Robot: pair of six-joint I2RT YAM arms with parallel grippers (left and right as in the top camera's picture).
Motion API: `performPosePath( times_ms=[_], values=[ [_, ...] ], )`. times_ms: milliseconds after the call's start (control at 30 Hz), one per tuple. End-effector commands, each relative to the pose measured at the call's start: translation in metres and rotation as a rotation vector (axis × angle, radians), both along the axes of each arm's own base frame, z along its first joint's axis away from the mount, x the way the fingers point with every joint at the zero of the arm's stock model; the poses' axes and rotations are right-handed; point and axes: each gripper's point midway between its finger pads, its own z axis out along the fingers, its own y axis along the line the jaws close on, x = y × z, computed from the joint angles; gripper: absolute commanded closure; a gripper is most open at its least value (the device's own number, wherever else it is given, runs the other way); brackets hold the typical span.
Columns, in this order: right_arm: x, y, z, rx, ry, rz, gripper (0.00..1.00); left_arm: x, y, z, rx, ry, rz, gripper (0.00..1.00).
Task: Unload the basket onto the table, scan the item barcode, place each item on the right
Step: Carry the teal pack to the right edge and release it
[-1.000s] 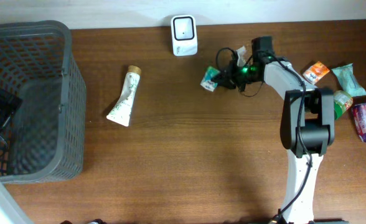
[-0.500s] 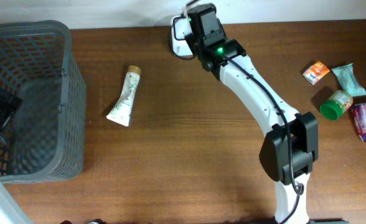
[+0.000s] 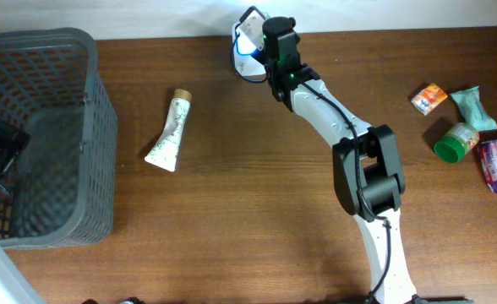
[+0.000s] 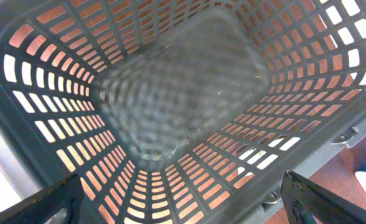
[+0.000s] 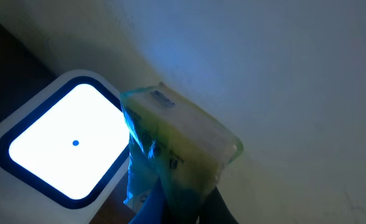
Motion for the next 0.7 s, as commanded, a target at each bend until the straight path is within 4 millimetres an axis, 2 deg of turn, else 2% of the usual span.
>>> performPosePath(
  times_ms=[0, 33, 100, 133, 167, 200, 233, 267, 333, 367, 400, 433, 467, 500, 533, 567, 600, 633, 667],
  values=[
    [-0.001, -0.028, 0.019, 0.211, -0.039, -0.242, 0.96, -0.001, 0.001, 0.000, -0.001, 0.000, 0.008, 0.01],
    [-0.003, -0.037, 0.027, 0.249, -0.041, -0.281, 0.96, -0.001, 0.001, 0.000, -0.001, 0.000, 0.008, 0.01],
    [-0.014, -0.080, 0.044, 0.369, 0.007, -0.408, 0.96, -0.001, 0.002, 0.000, -0.002, 0.001, 0.008, 0.01],
    [-0.023, -0.122, 0.042, 0.441, 0.059, -0.526, 0.96, 0.000, 0.002, -0.001, -0.003, 0.002, 0.008, 0.01],
    [-0.039, -0.181, 0.024, 0.502, 0.142, -0.692, 0.96, 0.000, 0.002, 0.000, -0.002, 0.001, 0.008, 0.01],
    [-0.050, -0.215, 0.009, 0.497, 0.194, -0.781, 0.96, 0.000, 0.002, -0.001, -0.003, 0.002, 0.008, 0.01],
    [-0.069, -0.260, -0.008, 0.467, 0.271, -0.875, 0.96, 0.000, 0.002, -0.001, -0.002, 0.002, 0.008, 0.01],
    [-0.081, -0.288, -0.016, 0.450, 0.311, -0.936, 0.96, 0.000, 0.002, -0.001, -0.002, 0.002, 0.008, 0.01],
    [-0.117, -0.364, -0.029, 0.435, 0.380, -1.095, 0.96, 0.000, 0.002, -0.001, -0.003, 0.002, 0.008, 0.01],
    [-0.125, -0.381, -0.031, 0.440, 0.388, -1.128, 0.95, 0.000, 0.002, -0.001, -0.003, 0.002, 0.008, 0.01],
    [-0.132, -0.396, -0.039, 0.484, 0.420, -1.136, 0.85, 0.000, 0.002, 0.000, -0.002, 0.002, 0.008, 0.01],
    [-0.134, -0.399, -0.043, 0.516, 0.444, -1.126, 0.84, 0.000, 0.002, -0.001, -0.003, 0.002, 0.008, 0.01],
    [-0.147, -0.414, -0.047, 0.513, 0.470, -1.166, 0.95, 0.000, 0.002, -0.001, -0.003, 0.002, 0.008, 0.01],
    [-0.153, -0.421, -0.048, 0.513, 0.480, -1.186, 0.91, 0.000, 0.002, -0.001, -0.002, 0.002, 0.008, 0.01],
    [-0.159, -0.428, -0.050, 0.514, 0.490, -1.203, 0.57, 0.000, 0.002, -0.001, -0.003, 0.002, 0.008, 0.01],
    [-0.164, -0.433, -0.052, 0.516, 0.503, -1.216, 0.46, 0.000, 0.002, 0.000, -0.002, 0.002, 0.008, 0.01],
    [-0.165, -0.432, -0.053, 0.528, 0.517, -1.208, 0.29, 0.000, 0.002, -0.001, -0.002, 0.002, 0.008, 0.01],
    [-0.163, -0.415, -0.060, 0.595, 0.577, -1.146, 0.08, 0.000, 0.002, -0.001, -0.002, 0.002, 0.008, 0.01],
    [-0.157, -0.395, -0.065, 0.679, 0.640, -1.057, 0.07, 0.000, 0.002, -0.001, -0.002, 0.002, 0.008, 0.01]
  ],
)
